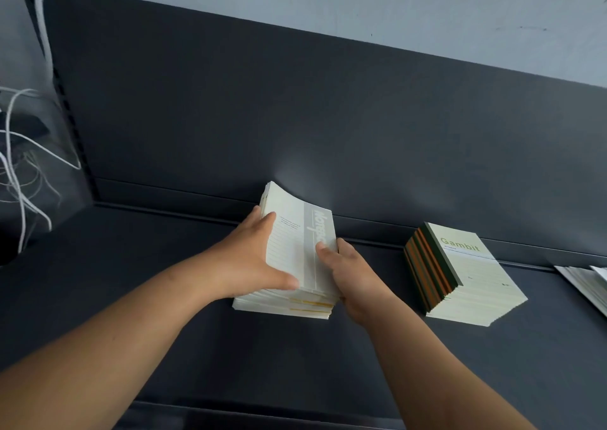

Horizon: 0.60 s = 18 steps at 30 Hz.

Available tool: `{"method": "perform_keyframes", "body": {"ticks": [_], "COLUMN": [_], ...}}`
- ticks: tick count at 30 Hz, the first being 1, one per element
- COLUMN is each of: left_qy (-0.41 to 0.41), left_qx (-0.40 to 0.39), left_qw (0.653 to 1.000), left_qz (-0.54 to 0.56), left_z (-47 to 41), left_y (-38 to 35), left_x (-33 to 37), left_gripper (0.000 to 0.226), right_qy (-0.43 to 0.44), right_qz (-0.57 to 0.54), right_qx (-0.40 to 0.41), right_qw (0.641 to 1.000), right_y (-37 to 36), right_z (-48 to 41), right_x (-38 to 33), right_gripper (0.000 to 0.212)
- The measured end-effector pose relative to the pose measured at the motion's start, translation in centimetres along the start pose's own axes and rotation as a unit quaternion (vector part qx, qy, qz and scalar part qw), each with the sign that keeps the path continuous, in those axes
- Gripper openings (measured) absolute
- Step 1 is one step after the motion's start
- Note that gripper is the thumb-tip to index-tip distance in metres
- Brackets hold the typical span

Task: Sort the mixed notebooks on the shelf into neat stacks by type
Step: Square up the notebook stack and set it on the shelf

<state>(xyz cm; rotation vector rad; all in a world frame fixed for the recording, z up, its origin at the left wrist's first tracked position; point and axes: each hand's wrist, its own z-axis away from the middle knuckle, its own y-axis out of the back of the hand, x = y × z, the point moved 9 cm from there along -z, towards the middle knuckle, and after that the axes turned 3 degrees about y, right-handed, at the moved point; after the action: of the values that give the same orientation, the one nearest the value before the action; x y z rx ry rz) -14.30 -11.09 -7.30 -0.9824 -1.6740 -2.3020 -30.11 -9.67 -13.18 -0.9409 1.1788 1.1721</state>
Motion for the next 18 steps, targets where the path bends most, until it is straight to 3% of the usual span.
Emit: {"method": "perform_keyframes", "body": {"ticks": [8, 11, 14, 18], "left_qy": [0.018, 0.02, 0.024, 0.025], "left_qx": [0.025, 0.029, 0.032, 0.034], "left_qw": [0.995, 0.995, 0.994, 0.993], "left_qz": [-0.09, -0.096, -0.102, -0.11], "left_z": [0.4, 0.3, 0.3, 0.3], "left_y": [0.1, 0.2, 0.3, 0.4], "left_x": [0.2, 0.1, 0.1, 0.2], "left_gripper": [0.115, 0.116, 0.114, 0.108], "right_qy": [-0.015, 0.02, 0.06, 0.07], "right_qz": [0.042, 0.047, 0.126, 0.308], "right_qx": [-0.014, -0.041, -0.089, -0.075], "right_qw": [0.999, 0.998, 0.986, 0.946], "right_y": [0.3, 0.8, 1.0, 1.0], "right_z": [0.6, 1.7, 2.7, 3.3], "right_x": [0.1, -0.5, -0.9, -1.2], "right_gripper": [0.035, 0.021, 0.045, 0.071]}}
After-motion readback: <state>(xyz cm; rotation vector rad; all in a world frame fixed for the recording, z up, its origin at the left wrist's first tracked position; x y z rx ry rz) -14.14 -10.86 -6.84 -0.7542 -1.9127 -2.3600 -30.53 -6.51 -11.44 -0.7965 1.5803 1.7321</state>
